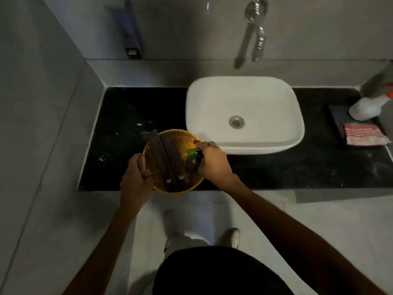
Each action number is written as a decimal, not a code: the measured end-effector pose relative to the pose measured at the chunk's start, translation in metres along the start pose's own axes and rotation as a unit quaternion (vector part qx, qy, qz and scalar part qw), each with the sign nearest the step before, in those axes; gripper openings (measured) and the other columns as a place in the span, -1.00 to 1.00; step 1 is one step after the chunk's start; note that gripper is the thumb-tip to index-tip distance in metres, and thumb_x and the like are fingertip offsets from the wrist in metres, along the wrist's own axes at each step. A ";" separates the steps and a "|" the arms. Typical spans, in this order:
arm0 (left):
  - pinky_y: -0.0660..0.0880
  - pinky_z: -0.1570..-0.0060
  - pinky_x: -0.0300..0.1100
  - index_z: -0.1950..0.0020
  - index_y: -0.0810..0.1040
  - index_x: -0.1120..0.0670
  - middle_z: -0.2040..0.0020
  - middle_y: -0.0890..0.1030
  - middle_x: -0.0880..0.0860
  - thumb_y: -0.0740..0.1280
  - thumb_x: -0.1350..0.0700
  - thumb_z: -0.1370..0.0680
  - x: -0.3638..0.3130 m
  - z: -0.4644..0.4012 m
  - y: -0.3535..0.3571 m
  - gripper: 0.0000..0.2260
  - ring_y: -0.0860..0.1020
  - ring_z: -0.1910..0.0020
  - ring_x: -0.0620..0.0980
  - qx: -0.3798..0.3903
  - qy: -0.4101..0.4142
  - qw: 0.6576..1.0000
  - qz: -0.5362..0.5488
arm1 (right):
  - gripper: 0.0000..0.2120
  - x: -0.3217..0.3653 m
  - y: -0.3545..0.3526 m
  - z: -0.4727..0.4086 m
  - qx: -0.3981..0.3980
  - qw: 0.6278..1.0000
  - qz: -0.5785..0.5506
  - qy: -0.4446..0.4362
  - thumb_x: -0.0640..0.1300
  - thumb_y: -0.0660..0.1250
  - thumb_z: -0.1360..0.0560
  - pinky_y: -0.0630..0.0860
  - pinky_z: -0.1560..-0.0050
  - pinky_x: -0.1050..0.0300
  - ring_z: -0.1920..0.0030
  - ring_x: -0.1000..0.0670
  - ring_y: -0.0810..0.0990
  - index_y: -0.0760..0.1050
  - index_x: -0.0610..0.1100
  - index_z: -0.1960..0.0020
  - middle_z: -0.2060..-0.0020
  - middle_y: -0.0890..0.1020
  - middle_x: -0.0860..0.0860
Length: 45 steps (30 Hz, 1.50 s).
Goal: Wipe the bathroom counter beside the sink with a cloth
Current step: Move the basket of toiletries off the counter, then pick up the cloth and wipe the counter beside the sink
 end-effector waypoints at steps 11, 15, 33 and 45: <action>0.46 0.12 -0.25 -0.29 0.37 -0.09 -0.06 0.50 -0.15 0.39 0.21 -0.47 -0.064 0.090 0.163 -0.55 0.62 -0.08 0.03 0.186 -0.019 0.979 0.078 | -0.49 -0.202 -0.035 0.084 -0.008 0.995 0.014 0.093 -0.29 0.46 -0.44 0.55 -0.25 0.09 -0.27 -0.15 0.64 0.56 -0.09 -0.38 -0.37 0.57 -0.13; 0.41 0.12 -0.26 -0.39 0.39 0.08 -0.11 0.52 -0.02 0.39 0.22 -0.51 -0.069 0.068 0.197 -0.54 0.57 -0.11 0.07 0.207 -0.016 0.977 0.037 | -0.54 -0.227 -0.023 0.068 -0.005 0.991 0.003 0.133 -0.31 0.45 -0.46 0.47 -0.24 0.15 -0.30 -0.12 0.60 0.56 -0.14 -0.35 -0.32 0.59 -0.13; 0.03 -0.66 0.15 -0.66 0.15 0.18 -0.68 0.13 0.22 0.10 -0.17 -0.69 -0.241 0.052 0.343 -0.36 0.03 -0.68 0.26 0.120 0.404 0.878 -0.226 | -0.35 -0.401 -0.135 0.030 -0.211 0.941 0.131 0.230 0.07 0.18 -0.66 -0.09 -0.67 -0.22 -0.70 -0.23 -0.11 0.08 -0.09 -0.67 -0.69 -0.03 -0.20; -0.21 -0.65 0.01 -0.65 0.19 0.14 -0.71 0.02 0.17 -0.05 -0.20 -0.70 -0.358 0.034 0.479 -0.38 -0.13 -0.70 0.15 0.236 0.377 0.834 -0.327 | -0.22 -0.559 -0.258 -0.076 -0.043 0.927 0.144 0.344 0.07 0.23 -0.67 0.01 -0.62 -0.36 -0.62 -0.44 0.09 0.00 -0.40 -0.63 -0.61 0.08 -0.43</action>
Point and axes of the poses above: each hand's wrist, its own z-axis away from the middle knuckle, its own y-axis out of the palm, x = y × z, the point moved 2 cm from there along -z, towards the middle knuckle
